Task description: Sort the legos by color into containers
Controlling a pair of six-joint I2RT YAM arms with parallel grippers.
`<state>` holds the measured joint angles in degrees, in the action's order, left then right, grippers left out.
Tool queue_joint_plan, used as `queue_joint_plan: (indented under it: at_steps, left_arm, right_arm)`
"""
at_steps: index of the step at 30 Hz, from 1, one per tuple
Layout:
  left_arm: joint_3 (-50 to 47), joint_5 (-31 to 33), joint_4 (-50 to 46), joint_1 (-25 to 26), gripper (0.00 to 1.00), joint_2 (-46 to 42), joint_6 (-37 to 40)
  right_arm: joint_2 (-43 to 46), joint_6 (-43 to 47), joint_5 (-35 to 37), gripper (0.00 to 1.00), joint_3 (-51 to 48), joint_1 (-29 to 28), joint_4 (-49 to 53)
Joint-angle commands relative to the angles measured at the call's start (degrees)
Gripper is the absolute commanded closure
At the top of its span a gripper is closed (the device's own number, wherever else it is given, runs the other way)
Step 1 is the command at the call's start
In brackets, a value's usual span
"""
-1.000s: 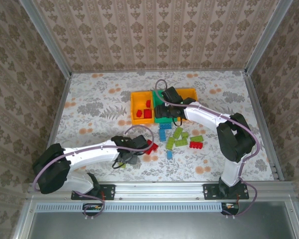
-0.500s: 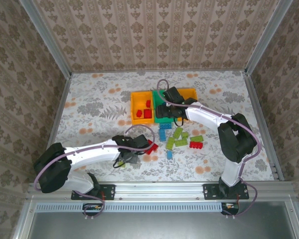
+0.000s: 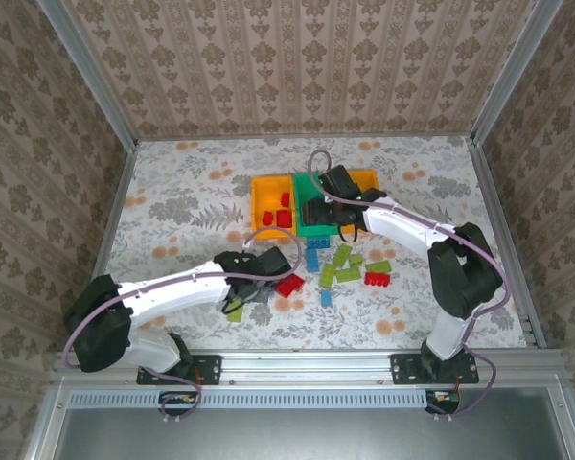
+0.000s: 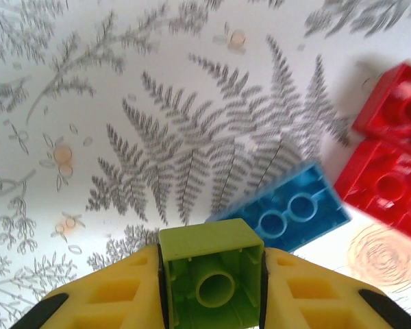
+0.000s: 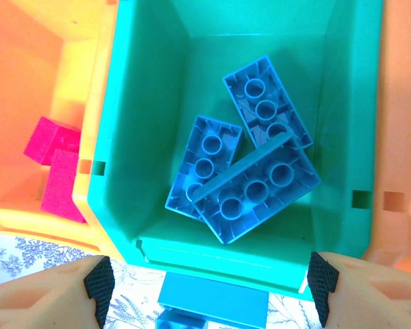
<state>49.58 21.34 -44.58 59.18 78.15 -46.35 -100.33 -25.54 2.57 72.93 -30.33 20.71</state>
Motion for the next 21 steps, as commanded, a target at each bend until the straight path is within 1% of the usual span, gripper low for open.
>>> queue_joint_plan:
  at_steps: [1, 5, 9, 16, 21]
  left_arm:
    - [4.0, 1.9, 2.0, -2.2, 0.67, -0.8, 5.8]
    - [8.4, 0.0, 6.6, -5.5, 0.67, 1.1, 11.7]
    - [16.9, -2.1, 9.6, -7.2, 0.67, 7.2, 17.8]
    - [31.0, -12.5, 18.0, -8.8, 0.67, 21.1, 24.2]
    - [42.7, -20.9, 21.5, -9.7, 0.68, 31.6, 25.7]
  right_arm:
    - [4.2, -0.4, 0.3, 0.22, -1.6, 0.8, 0.0]
    - [7.8, -0.1, 1.7, 0.22, -3.9, 2.6, 0.3]
    - [12.2, -0.4, 2.3, 0.21, -8.1, 6.5, 1.1]
    - [21.7, -1.4, 2.3, 0.2, -18.0, 16.0, 1.0]
    - [26.2, -1.8, 1.2, 0.2, -23.1, 20.7, 1.3]
